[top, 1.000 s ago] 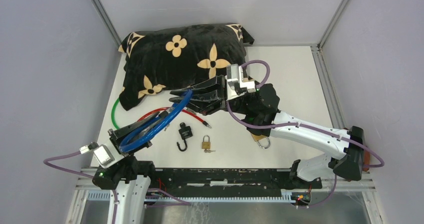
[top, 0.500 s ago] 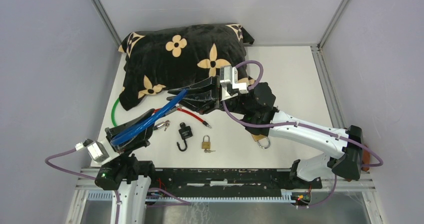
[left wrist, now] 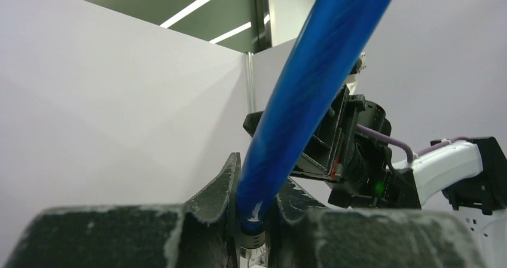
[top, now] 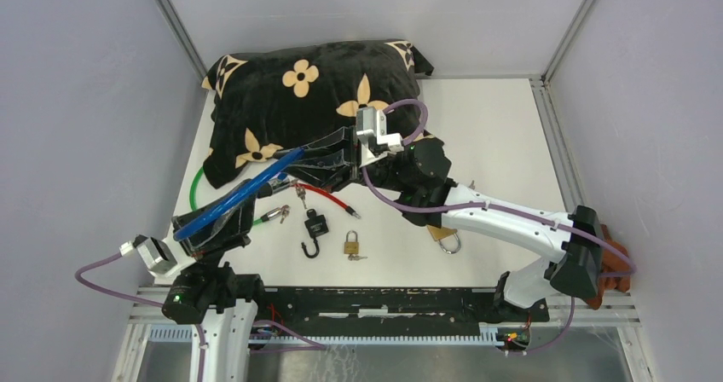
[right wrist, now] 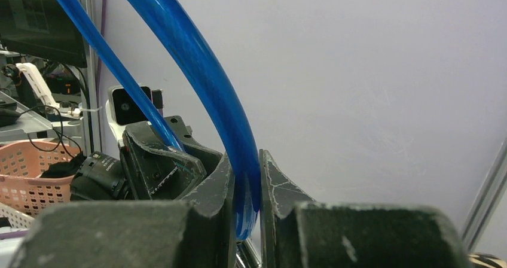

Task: Lock with the key
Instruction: Lock the lock.

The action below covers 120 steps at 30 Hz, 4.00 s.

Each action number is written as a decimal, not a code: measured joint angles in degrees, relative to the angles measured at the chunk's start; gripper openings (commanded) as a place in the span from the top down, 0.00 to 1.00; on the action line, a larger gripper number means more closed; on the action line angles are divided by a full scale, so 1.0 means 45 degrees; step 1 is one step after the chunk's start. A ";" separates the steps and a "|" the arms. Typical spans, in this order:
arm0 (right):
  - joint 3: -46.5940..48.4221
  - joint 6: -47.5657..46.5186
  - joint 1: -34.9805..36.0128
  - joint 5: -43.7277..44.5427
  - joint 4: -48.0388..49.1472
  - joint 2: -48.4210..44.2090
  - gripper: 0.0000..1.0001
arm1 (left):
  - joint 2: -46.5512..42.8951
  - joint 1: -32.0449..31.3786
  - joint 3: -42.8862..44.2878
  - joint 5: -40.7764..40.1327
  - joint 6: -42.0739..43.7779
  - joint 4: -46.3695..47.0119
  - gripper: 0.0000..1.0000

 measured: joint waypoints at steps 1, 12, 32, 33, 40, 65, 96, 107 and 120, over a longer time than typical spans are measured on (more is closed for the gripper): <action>0.0078 0.0121 -0.0005 -0.0053 0.0126 0.0136 1.00 | 0.0000 0.0015 0.0000 -0.0204 -0.0044 0.0000 0.98; 0.0393 0.0753 -0.0049 -0.0957 0.0699 0.0631 0.82 | -0.0155 0.0053 0.0000 -0.1530 -0.0447 -0.0126 0.98; 0.0918 -0.1365 0.0005 -0.2443 -0.3055 0.0782 0.38 | -0.0151 0.0044 0.0010 -0.1452 -0.1350 -0.1622 0.98; 0.0918 -0.1486 0.0005 -0.2424 -0.3288 0.0772 0.35 | -0.0151 0.0044 0.0010 -0.1452 -0.1355 -0.1685 0.98; 0.0913 -0.2637 0.0010 -0.1933 -0.4843 0.0277 0.25 | -0.0151 0.0044 0.0010 -0.1467 -0.1404 -0.2283 0.98; 0.2171 -0.3230 -0.0389 -0.2103 -0.5056 0.0379 1.00 | -0.0136 0.0058 0.0330 -0.1642 -0.1389 -0.1277 0.98; 0.3099 -0.5586 -0.0899 -0.3308 -0.8947 0.1175 0.33 | -0.0136 0.0044 0.0461 -0.1122 -0.1399 -0.1496 0.98; 0.3109 -0.5377 -0.0957 -0.3264 -0.8568 0.0952 0.50 | -0.0136 0.0044 0.0461 -0.1117 -0.1404 -0.1690 0.98; 0.3235 -0.5149 -0.0928 -0.4065 -0.8568 0.1243 1.00 | -0.0136 0.0049 0.0457 -0.1263 -0.1457 -0.1894 0.85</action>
